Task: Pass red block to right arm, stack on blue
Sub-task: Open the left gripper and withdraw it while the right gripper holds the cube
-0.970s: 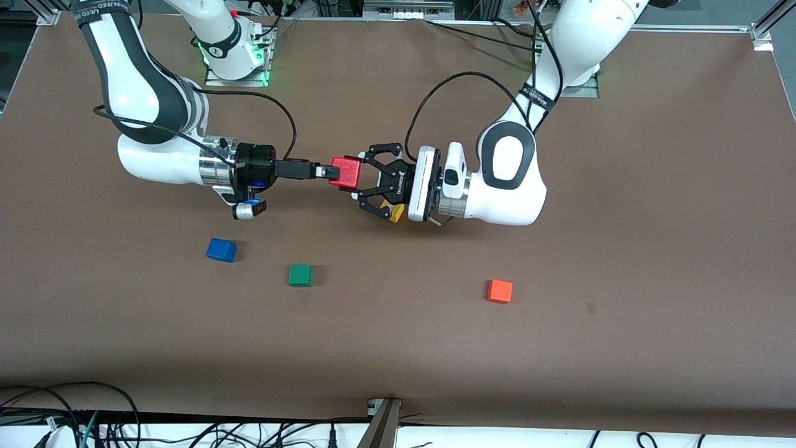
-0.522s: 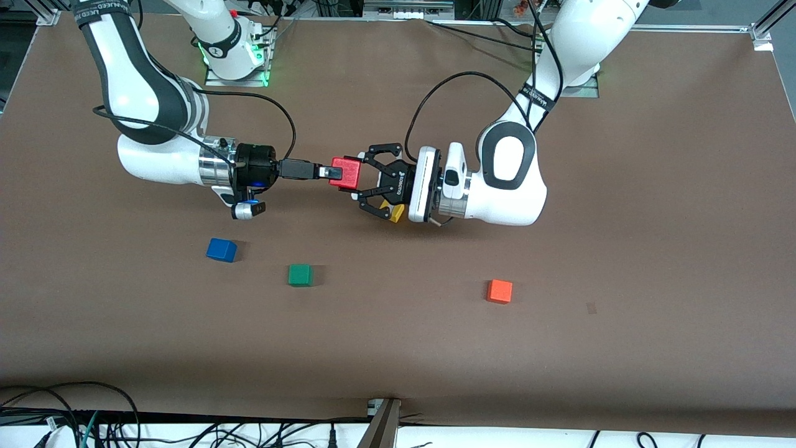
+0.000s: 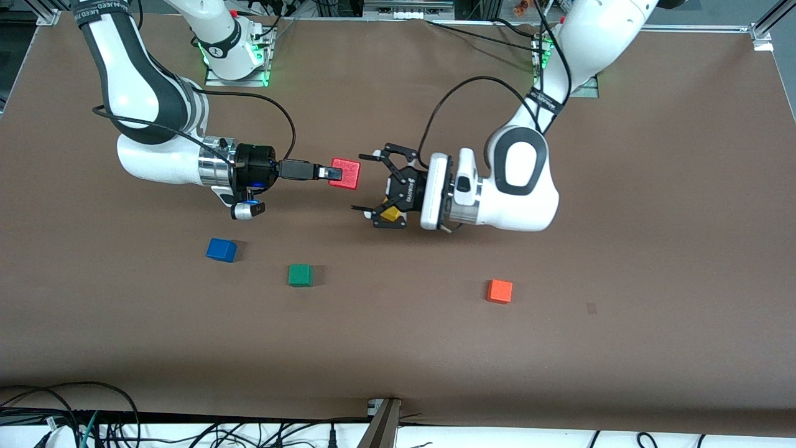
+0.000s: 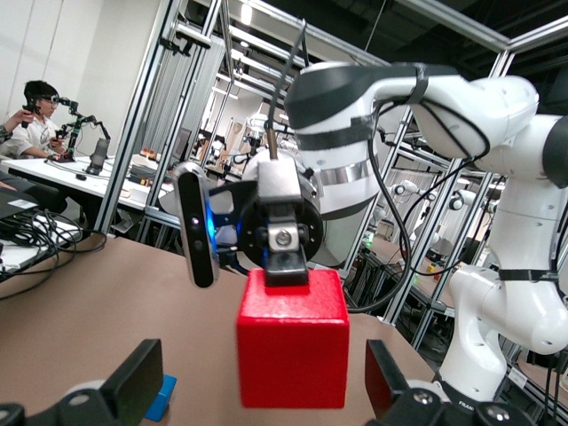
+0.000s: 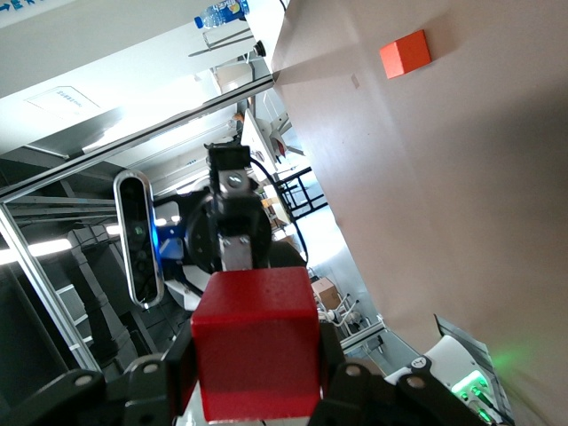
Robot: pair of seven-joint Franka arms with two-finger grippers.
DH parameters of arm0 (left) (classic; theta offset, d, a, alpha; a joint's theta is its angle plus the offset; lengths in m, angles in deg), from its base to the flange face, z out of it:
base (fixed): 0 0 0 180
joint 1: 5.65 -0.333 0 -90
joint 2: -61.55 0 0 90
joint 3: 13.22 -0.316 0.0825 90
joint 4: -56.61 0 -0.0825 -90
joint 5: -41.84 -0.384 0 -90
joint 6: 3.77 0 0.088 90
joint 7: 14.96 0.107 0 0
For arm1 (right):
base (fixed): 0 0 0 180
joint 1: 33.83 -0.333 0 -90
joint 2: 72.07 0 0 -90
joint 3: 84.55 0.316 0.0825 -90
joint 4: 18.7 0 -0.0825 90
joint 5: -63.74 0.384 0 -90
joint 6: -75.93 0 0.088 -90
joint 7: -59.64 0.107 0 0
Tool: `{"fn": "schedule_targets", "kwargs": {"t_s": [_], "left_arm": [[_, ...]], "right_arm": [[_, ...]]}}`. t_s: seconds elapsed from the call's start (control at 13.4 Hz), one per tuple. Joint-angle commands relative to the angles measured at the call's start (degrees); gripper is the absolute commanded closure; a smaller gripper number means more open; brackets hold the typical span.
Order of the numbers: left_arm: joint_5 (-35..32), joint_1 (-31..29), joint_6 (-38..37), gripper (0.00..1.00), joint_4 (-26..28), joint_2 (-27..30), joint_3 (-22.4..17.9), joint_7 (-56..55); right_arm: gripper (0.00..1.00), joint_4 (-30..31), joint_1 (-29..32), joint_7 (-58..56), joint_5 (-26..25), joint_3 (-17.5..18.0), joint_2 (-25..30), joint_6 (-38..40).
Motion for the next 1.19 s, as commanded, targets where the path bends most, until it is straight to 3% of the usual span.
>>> {"fn": "schedule_targets", "kwargs": {"t_s": [0.0,0.22,0.45,0.75,0.9,1.12], "left_arm": [[-8.36,-5.91,-5.33,0.0,-0.74,0.13,0.03,-1.79],[-20.23,-13.29,-11.92,0.0,-1.17,1.63,-0.05,-3.74],[-37.89,-20.59,-19.73,0.0,-7.66,1.81,-0.05,-3.56],[-50.21,-25.27,-26.17,0.0,-9.17,2.5,-0.23,-3.39],[-58.37,-24.57,-25.56,0.0,-8.47,8.63,-1.45,-4.35],[-64.64,-24.57,-26.0,0.0,-3.32,16.98,-4.69,-13.9]], "right_arm": [[0.85,-0.11,0.12,-0.46,-6.31,0.31,0.88,-2.2],[0.85,-0.3,0.29,-0.02,-20.89,0.31,0.61,-3.26],[0.85,-0.38,0.82,0.16,-38.54,-0.21,0.35,-4.49],[0.86,-1.34,0.82,1.04,-59.73,-3.29,0.17,-4.49],[0.86,-3.19,0.65,2.6,-71.77,-3.29,-0.97,-4.32],[0.86,-4.6,0.82,9.96,-83.55,-3.9,-3.25,-5.45]]}}
